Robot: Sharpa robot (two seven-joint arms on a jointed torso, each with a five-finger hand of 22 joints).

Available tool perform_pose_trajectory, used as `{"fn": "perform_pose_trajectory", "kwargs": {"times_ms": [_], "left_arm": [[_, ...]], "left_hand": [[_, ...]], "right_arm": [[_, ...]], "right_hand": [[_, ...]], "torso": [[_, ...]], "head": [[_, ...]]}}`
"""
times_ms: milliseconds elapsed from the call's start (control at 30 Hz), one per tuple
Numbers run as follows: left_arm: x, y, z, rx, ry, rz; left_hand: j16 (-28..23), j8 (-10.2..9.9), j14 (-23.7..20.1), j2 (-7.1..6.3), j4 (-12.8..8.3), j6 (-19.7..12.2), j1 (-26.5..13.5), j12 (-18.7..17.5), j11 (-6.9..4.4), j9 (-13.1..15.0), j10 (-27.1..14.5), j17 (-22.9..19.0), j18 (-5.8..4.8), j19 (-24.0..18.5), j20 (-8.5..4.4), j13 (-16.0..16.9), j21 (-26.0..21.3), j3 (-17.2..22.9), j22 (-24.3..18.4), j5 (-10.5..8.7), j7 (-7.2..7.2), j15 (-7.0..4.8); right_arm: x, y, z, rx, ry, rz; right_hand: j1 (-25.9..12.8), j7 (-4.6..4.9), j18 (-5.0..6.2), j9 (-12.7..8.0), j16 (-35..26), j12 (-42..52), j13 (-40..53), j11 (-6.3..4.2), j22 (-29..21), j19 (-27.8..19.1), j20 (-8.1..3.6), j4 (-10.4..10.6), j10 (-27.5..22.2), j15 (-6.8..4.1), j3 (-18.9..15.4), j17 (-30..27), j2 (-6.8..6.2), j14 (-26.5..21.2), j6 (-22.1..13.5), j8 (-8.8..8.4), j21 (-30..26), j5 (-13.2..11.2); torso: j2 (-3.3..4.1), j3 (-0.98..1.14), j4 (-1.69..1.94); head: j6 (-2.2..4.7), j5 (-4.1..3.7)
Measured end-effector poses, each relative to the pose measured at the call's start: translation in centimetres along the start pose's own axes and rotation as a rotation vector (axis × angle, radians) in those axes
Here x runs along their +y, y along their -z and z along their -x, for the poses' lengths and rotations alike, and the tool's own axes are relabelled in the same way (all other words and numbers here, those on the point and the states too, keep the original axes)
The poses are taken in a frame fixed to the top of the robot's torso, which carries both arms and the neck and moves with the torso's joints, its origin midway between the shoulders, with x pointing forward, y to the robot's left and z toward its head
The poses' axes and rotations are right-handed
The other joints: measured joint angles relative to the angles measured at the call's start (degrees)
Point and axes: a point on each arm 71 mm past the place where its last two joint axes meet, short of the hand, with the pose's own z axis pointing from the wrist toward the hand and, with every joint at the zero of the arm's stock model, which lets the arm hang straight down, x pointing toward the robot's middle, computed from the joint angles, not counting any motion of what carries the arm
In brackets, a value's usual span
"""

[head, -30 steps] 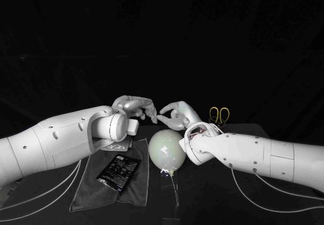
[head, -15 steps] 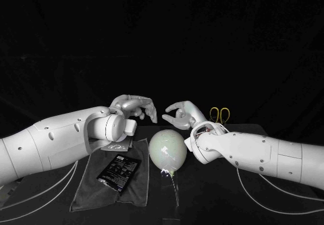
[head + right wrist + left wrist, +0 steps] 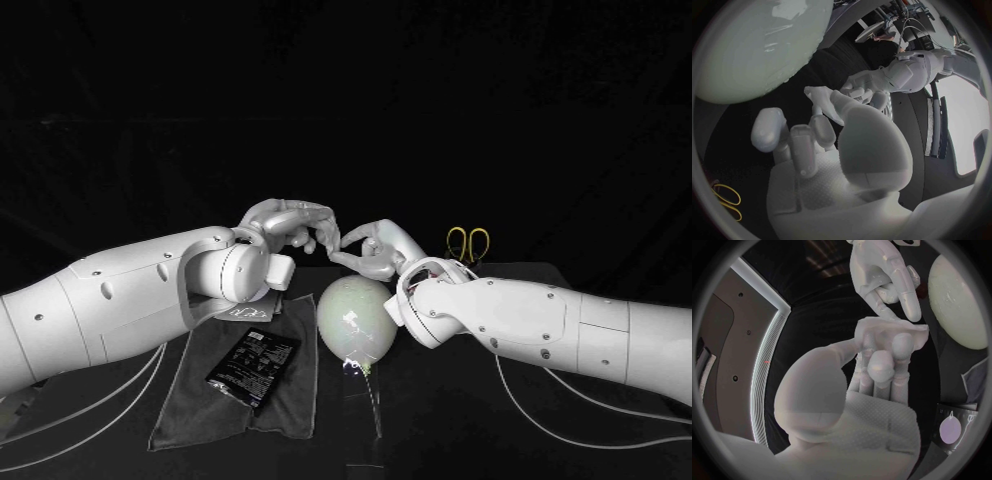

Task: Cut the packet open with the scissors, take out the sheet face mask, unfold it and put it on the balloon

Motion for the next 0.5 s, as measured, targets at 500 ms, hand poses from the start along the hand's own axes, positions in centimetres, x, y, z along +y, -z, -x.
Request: {"fn": "perform_pose_trajectory", "kwargs": {"times_ms": [500], "left_arm": [[-0.07,0.13,-0.47,0.027,0.014,-0.009]], "left_hand": [[0.00,-0.08,0.00,0.07,0.00,-0.09,0.07,0.01,0.00,0.04,0.00,0.12,-0.02,0.42,0.00,0.04,0.22,-0.01,0.25,-0.20,-0.08,0.01]], "right_arm": [[0.04,-0.20,-0.37,0.031,0.004,-0.002]], "right_hand": [[3.82,-1.08,0.00,0.59,0.98,2.71,1.38,-1.11,-0.02,1.91,-0.04,-0.73,1.75,0.01,1.23,-0.01,3.81,0.00,3.78,1.47,3.62,0.00]], "torso": [[-0.02,-0.02,0.00]], "head": [[-0.01,0.04]]}}
